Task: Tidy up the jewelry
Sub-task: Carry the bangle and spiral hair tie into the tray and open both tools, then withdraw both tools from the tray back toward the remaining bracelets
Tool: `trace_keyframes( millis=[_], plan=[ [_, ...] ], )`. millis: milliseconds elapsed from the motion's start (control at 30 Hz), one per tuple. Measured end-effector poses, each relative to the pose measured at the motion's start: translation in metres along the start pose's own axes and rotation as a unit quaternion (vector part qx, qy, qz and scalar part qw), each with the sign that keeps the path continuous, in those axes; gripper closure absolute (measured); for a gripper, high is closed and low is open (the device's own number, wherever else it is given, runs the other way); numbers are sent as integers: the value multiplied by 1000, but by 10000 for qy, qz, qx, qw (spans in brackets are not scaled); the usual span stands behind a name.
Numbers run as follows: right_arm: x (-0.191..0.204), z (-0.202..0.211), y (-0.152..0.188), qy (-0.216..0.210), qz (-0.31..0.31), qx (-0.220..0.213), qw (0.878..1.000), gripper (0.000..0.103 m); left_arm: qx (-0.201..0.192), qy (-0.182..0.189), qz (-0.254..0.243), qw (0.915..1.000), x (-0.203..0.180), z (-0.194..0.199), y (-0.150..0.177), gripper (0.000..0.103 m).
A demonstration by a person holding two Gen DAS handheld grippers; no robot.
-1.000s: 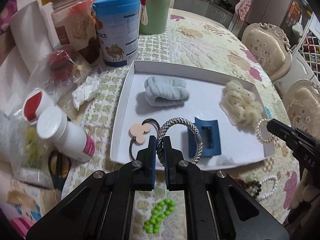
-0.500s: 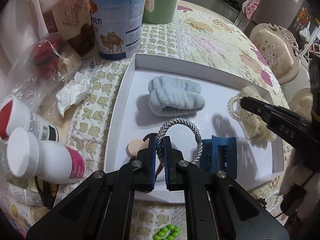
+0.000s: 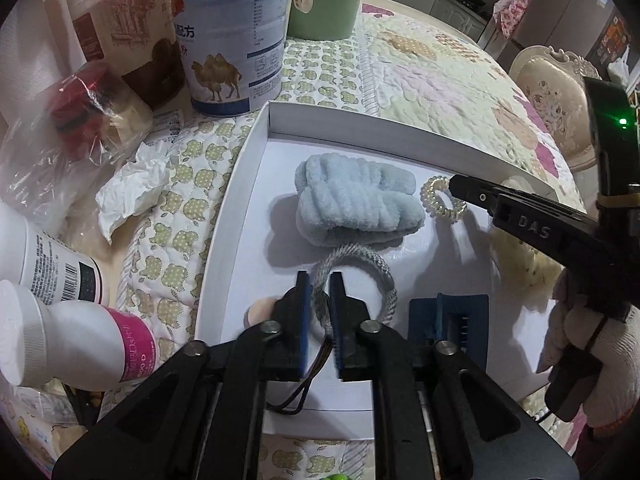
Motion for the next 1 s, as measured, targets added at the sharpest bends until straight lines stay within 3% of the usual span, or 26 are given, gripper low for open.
trace_keyframes(
  millis=[67,333,533,700,1000],
  plan=[
    [-3,6,2,-90,-107,-59,9999,72,-37,-15,-9,10000,-1,1,0,61],
    [2,42,12,-70,-85,-194,9998,71,-94,-60,-25,9999,-5,15,3,60],
    [11,83,33,169,-2,-448,9989,71,-294,-131,-47,9995,-9,37,9,60],
    [13,108,68,25,-226,-425,9988,71,-424,-185,-161,9988,-16,55,23,60],
    [15,151,128,201,-258,-544,9980,71,-446,-199,-378,9981,-32,75,63,60]
  ],
)
Point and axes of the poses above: each gripper's, at about its wrist camera, not at the fingertips, and z roughly against the way its jaws point, x to its left, y to its underside, the point moved 5 cm from there along -z, roughly the way its jaws point, and after that the axes turned 3 degrees about -x, right-handed, at the moved point
